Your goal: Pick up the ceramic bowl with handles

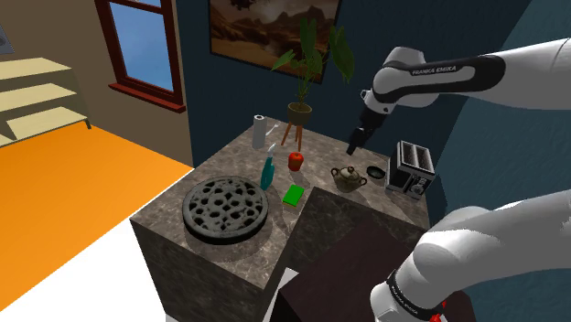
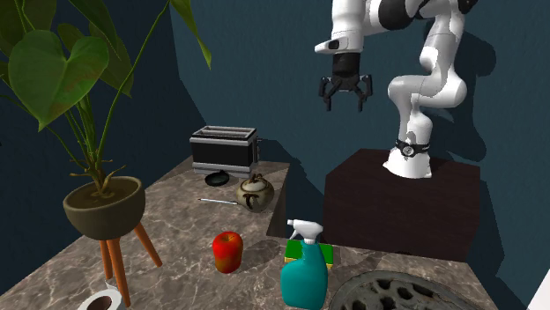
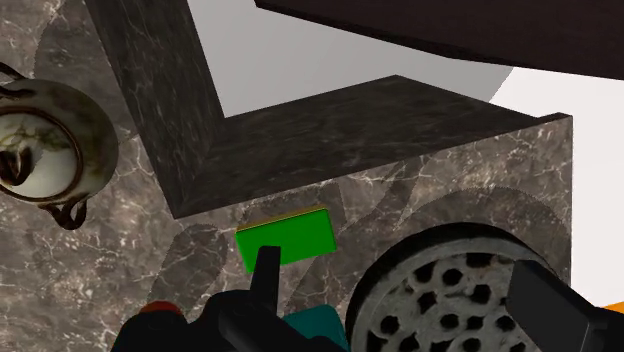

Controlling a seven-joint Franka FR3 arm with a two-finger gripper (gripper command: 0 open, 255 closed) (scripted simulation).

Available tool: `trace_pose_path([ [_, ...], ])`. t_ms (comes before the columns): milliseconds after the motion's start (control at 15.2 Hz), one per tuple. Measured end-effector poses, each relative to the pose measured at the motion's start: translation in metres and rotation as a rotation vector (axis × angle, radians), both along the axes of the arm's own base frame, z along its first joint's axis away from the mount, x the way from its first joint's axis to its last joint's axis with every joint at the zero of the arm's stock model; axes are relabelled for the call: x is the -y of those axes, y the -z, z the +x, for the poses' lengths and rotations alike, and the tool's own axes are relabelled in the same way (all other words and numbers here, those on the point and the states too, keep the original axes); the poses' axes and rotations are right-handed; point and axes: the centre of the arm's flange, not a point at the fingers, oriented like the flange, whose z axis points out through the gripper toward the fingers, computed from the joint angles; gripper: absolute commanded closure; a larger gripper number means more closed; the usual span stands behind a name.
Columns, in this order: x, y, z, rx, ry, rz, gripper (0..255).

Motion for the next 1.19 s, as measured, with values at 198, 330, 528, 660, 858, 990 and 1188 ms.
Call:
trace_pose_path([
  [198, 0.030, 0.021, 0.011, 0.002, -0.001, -0.001, 0],
  [330, 0.047, 0.041, 0.018, 0.003, -0.002, -0.001, 0],
  [528, 0.080, 0.064, 0.029, 0.005, -0.003, -0.002, 0],
  [660, 0.103, 0.081, 0.032, 0.005, -0.003, -0.003, 0],
  [858, 0.128, 0.106, 0.045, 0.006, -0.005, -0.004, 0],
  [990, 0.147, 0.121, 0.057, 0.008, -0.007, -0.006, 0],
  [1188, 0.177, 0.146, 0.064, 0.008, -0.008, -0.007, 0],
])
